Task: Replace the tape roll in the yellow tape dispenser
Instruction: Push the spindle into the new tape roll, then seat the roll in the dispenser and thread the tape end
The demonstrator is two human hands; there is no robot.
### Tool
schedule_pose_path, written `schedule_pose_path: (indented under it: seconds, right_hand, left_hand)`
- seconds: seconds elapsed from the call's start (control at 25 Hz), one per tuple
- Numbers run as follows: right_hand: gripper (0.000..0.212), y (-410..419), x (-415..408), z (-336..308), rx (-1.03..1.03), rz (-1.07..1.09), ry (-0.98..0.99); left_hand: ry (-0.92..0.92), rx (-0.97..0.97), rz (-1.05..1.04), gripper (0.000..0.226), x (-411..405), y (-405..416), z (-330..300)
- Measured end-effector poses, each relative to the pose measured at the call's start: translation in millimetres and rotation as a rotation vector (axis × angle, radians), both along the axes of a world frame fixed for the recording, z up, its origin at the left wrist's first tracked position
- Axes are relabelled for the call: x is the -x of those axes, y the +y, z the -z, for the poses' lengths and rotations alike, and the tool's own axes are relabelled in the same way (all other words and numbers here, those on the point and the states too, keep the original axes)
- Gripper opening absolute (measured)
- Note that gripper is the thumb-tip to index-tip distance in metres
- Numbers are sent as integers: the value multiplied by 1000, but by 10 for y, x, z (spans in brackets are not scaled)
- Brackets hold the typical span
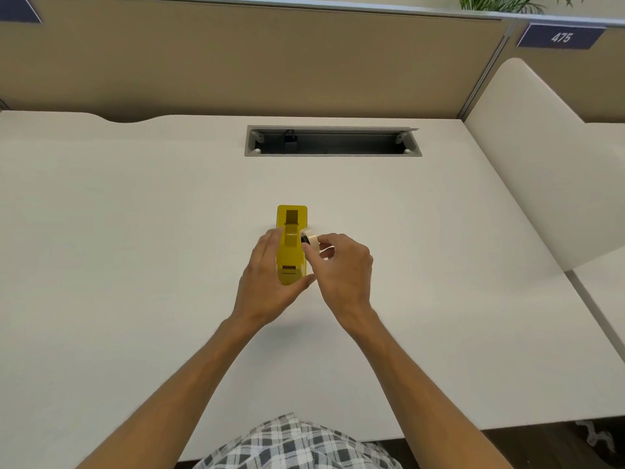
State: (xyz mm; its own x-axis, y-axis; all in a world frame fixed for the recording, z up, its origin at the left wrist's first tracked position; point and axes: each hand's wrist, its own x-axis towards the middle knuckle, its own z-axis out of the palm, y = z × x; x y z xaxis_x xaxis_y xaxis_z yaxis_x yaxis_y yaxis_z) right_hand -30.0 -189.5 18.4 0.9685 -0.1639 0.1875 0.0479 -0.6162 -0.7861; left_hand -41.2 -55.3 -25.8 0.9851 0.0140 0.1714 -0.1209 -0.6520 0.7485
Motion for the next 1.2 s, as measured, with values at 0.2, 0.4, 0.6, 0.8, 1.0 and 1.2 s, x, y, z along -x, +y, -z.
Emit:
schedule_pose_path:
  seconds: [0.2, 0.4, 0.6, 0.8, 1.0, 1.2]
  right_hand:
    - [23, 138, -240, 61, -18, -5, 44]
    - [25, 251, -416, 133, 45, -25, 60]
    - [25, 335, -517, 222, 167, -30, 48]
    - [28, 422, -586, 290, 226, -13, 61]
    - [30, 493, -622, 328, 258, 25, 91]
    - [32, 512, -660, 321, 304, 25, 123]
  left_hand:
    - [51, -135, -1, 65, 32, 87, 291]
    - [-36, -74, -31, 42, 9, 165, 391]
    - [-52, -28, -56, 35, -15, 161, 394]
    - [-64, -31, -50, 34, -20, 170, 427]
    - [-86, 11, -4, 40, -7, 183, 511]
    - [-114, 29, 10, 39, 36, 254, 618]
